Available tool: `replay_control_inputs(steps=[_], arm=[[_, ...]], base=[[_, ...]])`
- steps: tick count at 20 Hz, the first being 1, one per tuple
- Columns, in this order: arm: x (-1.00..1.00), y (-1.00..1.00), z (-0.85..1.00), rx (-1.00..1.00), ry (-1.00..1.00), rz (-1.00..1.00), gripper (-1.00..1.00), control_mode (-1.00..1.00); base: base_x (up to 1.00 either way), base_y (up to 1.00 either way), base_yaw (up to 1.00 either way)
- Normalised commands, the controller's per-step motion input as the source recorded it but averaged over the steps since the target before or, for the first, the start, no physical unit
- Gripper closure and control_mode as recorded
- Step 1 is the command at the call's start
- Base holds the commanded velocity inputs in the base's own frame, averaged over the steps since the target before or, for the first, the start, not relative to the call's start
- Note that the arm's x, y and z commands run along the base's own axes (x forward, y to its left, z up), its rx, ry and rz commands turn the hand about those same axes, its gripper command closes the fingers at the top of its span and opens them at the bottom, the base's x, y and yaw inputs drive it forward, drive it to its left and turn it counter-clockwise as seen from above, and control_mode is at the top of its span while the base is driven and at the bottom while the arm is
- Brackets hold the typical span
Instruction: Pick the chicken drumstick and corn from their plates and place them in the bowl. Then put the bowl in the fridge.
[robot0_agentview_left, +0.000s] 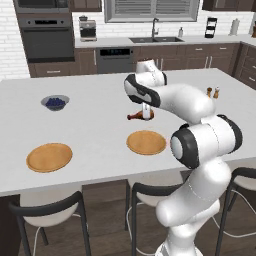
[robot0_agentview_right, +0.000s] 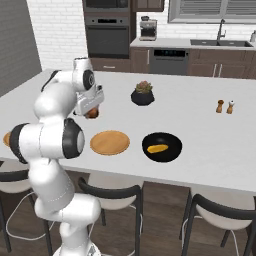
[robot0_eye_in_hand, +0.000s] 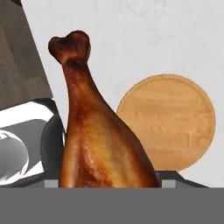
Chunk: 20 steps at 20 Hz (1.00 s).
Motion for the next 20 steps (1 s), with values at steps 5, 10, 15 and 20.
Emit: replay_control_inputs(steps=[5,10,15,20], arm=[[0.25,-0.98,0.4,0.09,0.05,0.0,1.0,-1.0],[0.14,-0.9,0.28,0.04,0.02,0.0,1.0,-1.0],[0.0,-1.0,0.15,0.03,0.0,0.0,1.0,-1.0],[0.0,-0.73,0.03,0.0,0.0,0.0,1.0,-1.0]], base=[[0.0,0.0,0.0],[0.0,0.0,0.0],[0.0,0.0,0.0],[0.0,0.0,0.0]])
